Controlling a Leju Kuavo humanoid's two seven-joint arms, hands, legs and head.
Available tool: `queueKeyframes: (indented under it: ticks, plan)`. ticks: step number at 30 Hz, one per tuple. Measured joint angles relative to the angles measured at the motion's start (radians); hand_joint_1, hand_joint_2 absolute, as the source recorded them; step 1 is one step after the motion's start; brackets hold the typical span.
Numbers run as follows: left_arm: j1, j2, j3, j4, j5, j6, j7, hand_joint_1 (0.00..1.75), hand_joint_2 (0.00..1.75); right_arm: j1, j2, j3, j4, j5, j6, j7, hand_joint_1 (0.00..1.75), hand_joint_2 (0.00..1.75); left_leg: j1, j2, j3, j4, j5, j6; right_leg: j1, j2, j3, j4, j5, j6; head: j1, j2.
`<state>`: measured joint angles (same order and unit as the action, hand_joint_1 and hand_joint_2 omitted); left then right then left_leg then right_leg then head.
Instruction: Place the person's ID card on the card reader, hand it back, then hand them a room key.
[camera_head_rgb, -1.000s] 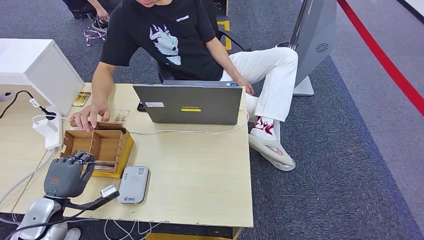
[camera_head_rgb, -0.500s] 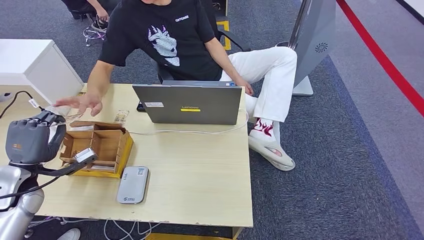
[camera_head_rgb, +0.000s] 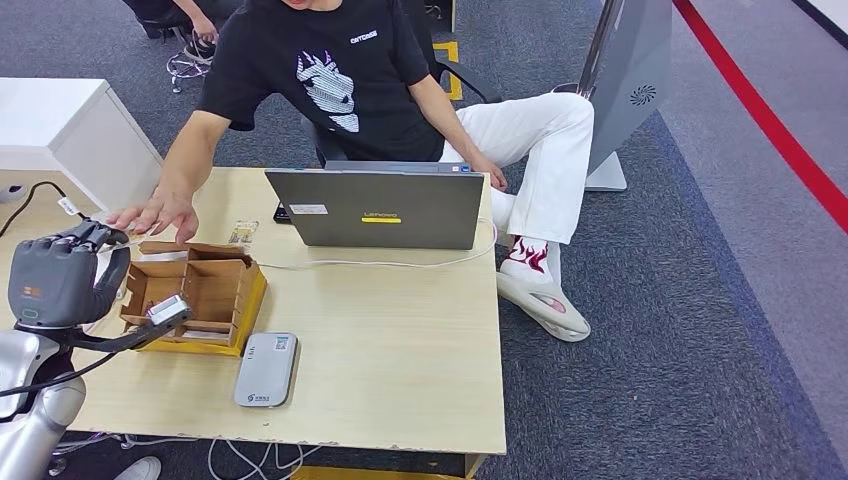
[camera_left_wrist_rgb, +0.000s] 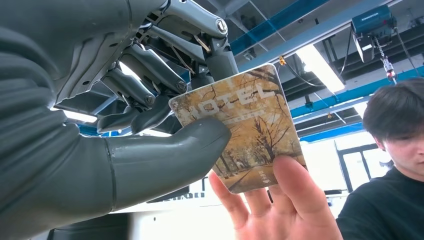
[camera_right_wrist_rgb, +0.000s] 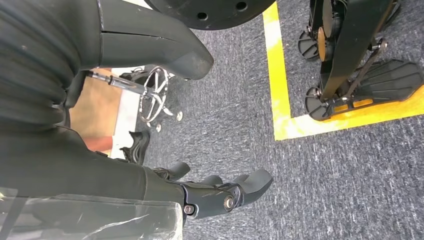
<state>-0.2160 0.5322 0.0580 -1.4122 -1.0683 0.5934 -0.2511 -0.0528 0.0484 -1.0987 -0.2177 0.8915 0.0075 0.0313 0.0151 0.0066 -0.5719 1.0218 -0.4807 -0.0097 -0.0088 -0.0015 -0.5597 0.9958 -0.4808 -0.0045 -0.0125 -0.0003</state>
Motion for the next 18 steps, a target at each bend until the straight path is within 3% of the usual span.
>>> queueKeyframes:
  ticks: [2,7,18]
  plan:
    - [0.0,0.0,0.0,0.0,-0.004,0.002,0.0,0.23,1.75,0.0,0.0,-0.001,0.0,0.001,0.001,0.003,0.0,1.75,0.0,0.0,0.0,0.0,0.0,0.0,0.0,0.0,0.0,0.0,0.0,0.0,0.0,0.0]
    - [0.001,-0.001,0.0,0.0,-0.014,0.017,0.0,0.0,1.75,0.0,0.0,-0.002,0.0,0.002,0.0,0.008,0.0,1.75,0.0,0.0,0.0,0.0,0.0,0.0,0.0,0.0,0.0,0.0,0.0,0.0,0.0,0.0]
    - [0.064,-0.053,0.013,-0.075,0.056,0.089,-0.037,0.0,1.75,0.0,0.004,-0.012,0.0,0.005,-0.006,0.008,0.0,1.75,0.0,0.0,0.0,0.0,0.0,0.0,0.0,0.0,0.0,0.0,0.0,0.0,0.0,0.0]
